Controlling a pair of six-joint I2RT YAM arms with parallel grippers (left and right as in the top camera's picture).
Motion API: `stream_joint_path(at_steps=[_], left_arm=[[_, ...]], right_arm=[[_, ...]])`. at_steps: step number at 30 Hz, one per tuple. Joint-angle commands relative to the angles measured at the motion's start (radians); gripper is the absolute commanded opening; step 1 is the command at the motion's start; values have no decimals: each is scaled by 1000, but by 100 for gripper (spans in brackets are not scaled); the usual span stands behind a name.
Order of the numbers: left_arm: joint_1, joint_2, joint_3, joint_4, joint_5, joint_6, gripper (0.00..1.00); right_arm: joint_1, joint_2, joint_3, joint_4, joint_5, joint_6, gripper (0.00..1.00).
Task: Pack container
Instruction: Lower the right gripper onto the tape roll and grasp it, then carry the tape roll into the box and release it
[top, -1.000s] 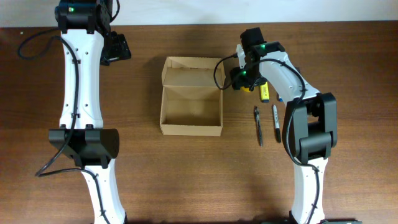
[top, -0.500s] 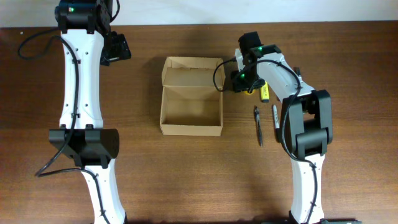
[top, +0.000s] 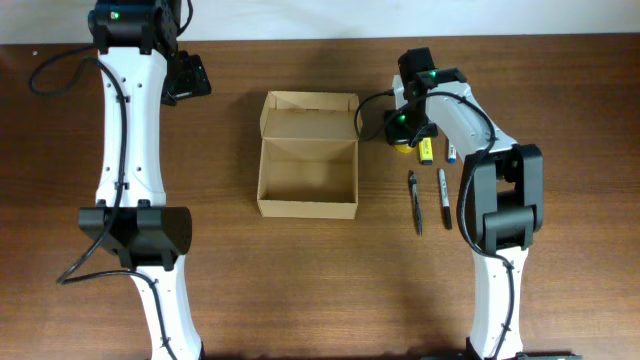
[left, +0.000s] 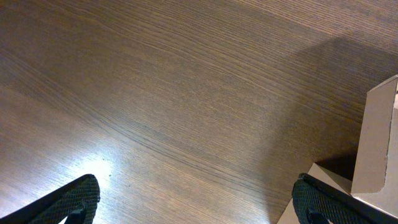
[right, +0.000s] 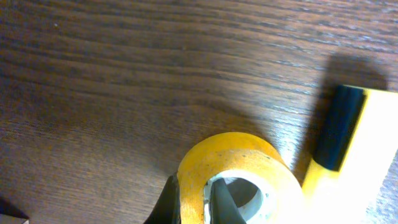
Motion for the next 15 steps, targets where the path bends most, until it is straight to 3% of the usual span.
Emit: stream_joint_path(at_steps=[1, 15], left_arm=[[5, 2, 18, -3, 4, 16, 100], [5, 2, 18, -3, 4, 16, 100]], right_arm=[[-13, 17, 33, -40, 10, 11, 4], [39, 14, 507, -342, 33, 11, 3]])
